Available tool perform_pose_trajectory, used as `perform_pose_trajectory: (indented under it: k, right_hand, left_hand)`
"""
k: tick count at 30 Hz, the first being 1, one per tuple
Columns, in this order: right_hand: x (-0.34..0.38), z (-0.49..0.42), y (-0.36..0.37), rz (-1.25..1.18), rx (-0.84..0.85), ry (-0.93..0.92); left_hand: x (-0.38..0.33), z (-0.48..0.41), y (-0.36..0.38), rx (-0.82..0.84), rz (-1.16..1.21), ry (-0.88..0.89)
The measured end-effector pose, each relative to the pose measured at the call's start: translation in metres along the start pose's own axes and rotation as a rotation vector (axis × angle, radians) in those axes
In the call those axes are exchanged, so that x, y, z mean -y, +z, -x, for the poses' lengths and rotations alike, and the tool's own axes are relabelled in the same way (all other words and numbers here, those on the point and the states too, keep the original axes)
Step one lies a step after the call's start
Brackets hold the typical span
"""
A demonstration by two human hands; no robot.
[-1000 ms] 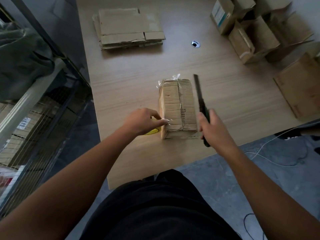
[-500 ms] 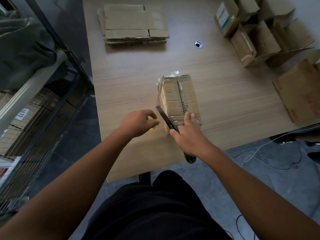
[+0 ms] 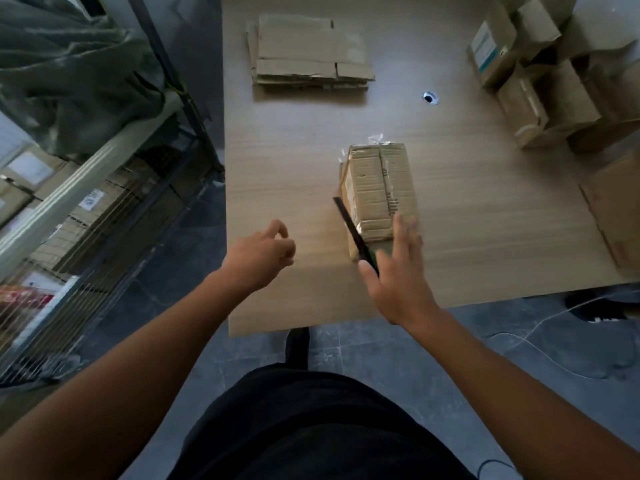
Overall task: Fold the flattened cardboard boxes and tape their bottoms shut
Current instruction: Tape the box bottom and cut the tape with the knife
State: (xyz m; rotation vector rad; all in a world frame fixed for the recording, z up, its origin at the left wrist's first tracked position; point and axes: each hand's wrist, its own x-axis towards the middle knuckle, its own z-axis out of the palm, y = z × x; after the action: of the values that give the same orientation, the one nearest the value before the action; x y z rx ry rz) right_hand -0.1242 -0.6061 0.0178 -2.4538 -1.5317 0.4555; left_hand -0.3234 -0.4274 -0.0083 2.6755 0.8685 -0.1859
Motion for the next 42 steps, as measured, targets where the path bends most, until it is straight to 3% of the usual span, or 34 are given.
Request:
perform_pose_trajectory:
  k: [4, 6, 8, 11, 18, 21, 25, 31, 34, 37, 42]
  right_hand:
    - [0.016, 0.036, 0.022, -0.04, -0.208, -0.171]
    - [0.028, 0.043, 0.035, -0.158, -0.152, -0.146]
    - [0.035, 0.044, 0.053, -0.253, 0.021, -0.068]
    - [0.035, 0.035, 0.094, -0.213, 0.12, -0.013]
    - [0.03, 0.009, 0.162, 0.082, 0.026, -0.022]
    - [0.035, 0.005, 0.168, 0.095, -0.011, 0.025]
    - [0.036, 0.0, 0.169, 0.011, -0.044, 0.021]
    - [0.048, 0.012, 0.13, -0.212, -0.091, -0.116]
    - [0.049, 0.021, 0.083, -0.229, -0.221, -0.174]
    - [0.032, 0.022, 0.038, -0.172, -0.306, -0.136]
    - [-0.026, -0.002, -0.015, -0.052, -0.298, 0.02]
  left_hand:
    - [0.008, 0.035, 0.044, 0.088, -0.226, 0.068]
    - [0.005, 0.048, 0.061, 0.043, -0.225, 0.063]
    - [0.0, 0.06, 0.076, 0.03, -0.186, 0.009]
    - [-0.003, 0.072, 0.107, 0.019, -0.096, -0.077]
    - [-0.008, 0.071, 0.138, -0.19, 0.01, -0.221]
    - [-0.015, 0.073, 0.139, -0.265, -0.022, -0.275]
    - [-0.019, 0.071, 0.139, -0.229, 0.065, -0.369]
    - [-0.019, 0.065, 0.111, -0.105, 0.19, -0.394]
    - [-0.022, 0.059, 0.079, -0.175, 0.236, -0.322]
    - [-0.036, 0.036, 0.044, -0.221, 0.316, -0.238]
    - [-0.091, -0.024, 0.003, -0.295, 0.424, -0.072]
